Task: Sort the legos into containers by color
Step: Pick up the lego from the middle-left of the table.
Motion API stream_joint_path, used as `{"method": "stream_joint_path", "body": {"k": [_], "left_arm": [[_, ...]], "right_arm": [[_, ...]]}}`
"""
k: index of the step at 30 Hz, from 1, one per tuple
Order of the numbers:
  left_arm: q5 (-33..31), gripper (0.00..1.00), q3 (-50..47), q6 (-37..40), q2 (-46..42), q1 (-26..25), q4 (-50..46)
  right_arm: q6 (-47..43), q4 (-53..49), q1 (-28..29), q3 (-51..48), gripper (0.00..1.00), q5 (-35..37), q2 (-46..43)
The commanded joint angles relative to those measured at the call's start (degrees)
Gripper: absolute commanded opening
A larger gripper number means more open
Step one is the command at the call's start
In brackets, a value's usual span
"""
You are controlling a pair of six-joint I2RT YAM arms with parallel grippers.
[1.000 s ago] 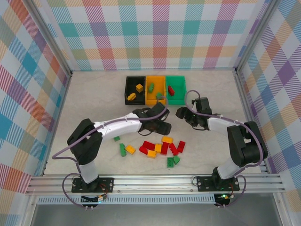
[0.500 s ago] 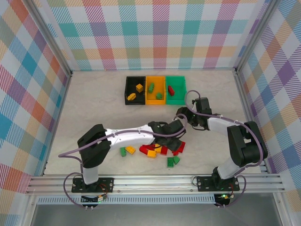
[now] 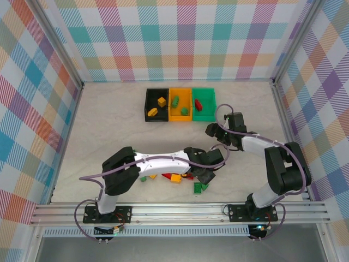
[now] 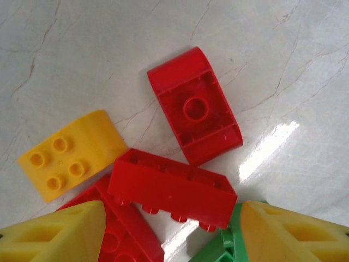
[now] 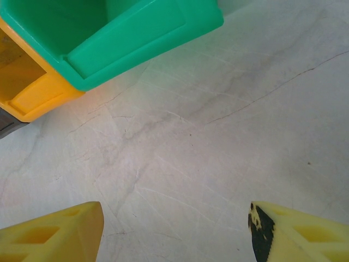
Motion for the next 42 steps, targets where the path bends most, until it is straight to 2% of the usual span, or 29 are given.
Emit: {"method": "stream_joint_path", "body": {"k": [1, 16, 26, 30, 34, 39, 42], "left_arm": [[0.0, 0.68, 4.0, 3.2, 3.4, -0.1, -5.9], [0.5, 0.73, 9.8, 8.2, 7.5, 2.5, -12.2], [3.9, 0.73, 10.4, 8.0, 10.3, 3.7, -11.5], [3.9, 0.69, 10.1, 7.6, 9.9, 3.7, -10.8], [3.2, 0.6, 9.7, 7.5, 8.4, 3.8, -9.8], [1.7, 0.59, 7.9, 6.5, 4.3, 4.6, -7.0], [3.3, 0.6, 5.5, 4.3, 0.7, 6.9, -3.7]], "right_arm": [[-0.3, 0.2, -0.3, 0.6, 0.71, -0.3, -1.0], [0.1, 0.5, -0.4, 0.5, 0.71, -0.9, -1.0], [0.0, 0.4, -0.4, 0.6, 0.71, -0.7, -1.0], [0.1, 0.7, -0.4, 0.3, 0.71, -0.7, -1.1], [0.0, 0.6, -0.3, 0.4, 0.71, -0.8, -1.1], [-0.1, 0.4, -0.4, 0.6, 0.71, -0.6, -1.1], [-0.1, 0.4, -0.4, 0.4, 0.71, -0.3, -1.2]]}}
